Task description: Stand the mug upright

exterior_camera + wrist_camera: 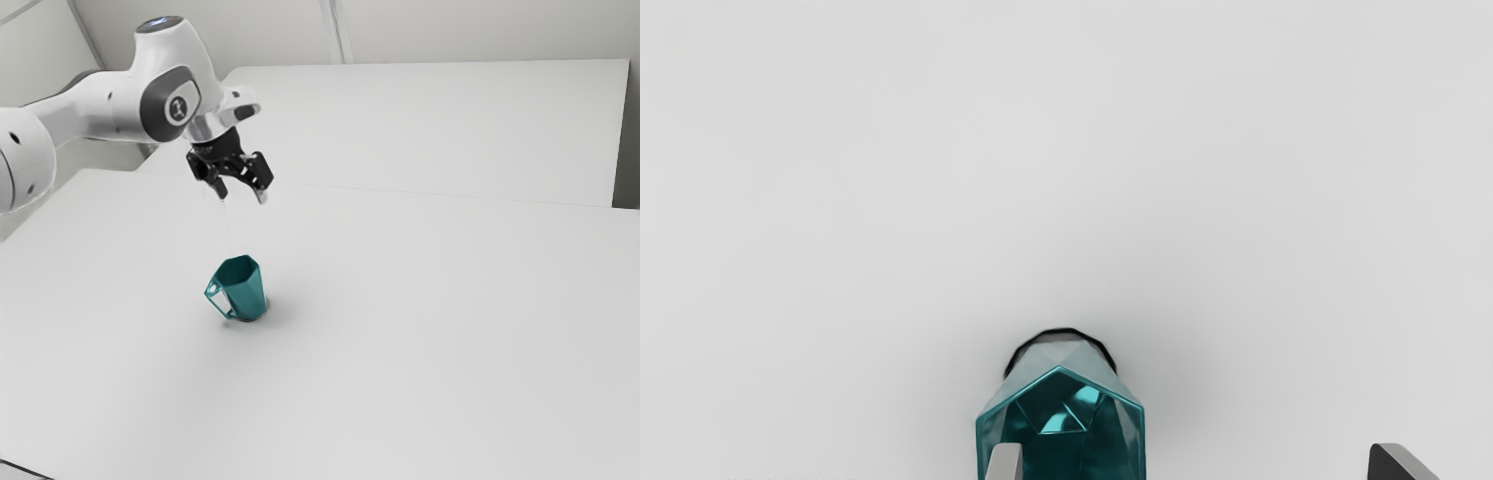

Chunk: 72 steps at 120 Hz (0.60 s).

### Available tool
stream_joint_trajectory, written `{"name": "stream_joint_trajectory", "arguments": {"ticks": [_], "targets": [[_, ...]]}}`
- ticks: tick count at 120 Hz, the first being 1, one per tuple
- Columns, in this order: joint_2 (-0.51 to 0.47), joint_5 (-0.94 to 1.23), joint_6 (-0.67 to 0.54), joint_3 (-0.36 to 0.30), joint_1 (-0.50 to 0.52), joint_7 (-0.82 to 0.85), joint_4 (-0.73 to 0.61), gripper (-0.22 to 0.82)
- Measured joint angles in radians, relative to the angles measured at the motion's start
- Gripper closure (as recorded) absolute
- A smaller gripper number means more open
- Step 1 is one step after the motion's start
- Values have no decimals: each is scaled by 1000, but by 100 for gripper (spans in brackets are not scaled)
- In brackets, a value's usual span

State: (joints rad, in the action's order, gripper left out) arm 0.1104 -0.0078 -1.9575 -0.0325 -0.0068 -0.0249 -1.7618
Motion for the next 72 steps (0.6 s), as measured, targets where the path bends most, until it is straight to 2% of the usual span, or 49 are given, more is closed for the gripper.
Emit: {"name": "stream_joint_trajectory", "arguments": {"ticks": [25, 46, 72], "targets": [[26, -2, 149, -1, 10, -13, 179, 2], [5, -5, 235, -6, 7, -21, 203, 1], [4, -16, 279, -3, 9, -26, 204, 0]]}}
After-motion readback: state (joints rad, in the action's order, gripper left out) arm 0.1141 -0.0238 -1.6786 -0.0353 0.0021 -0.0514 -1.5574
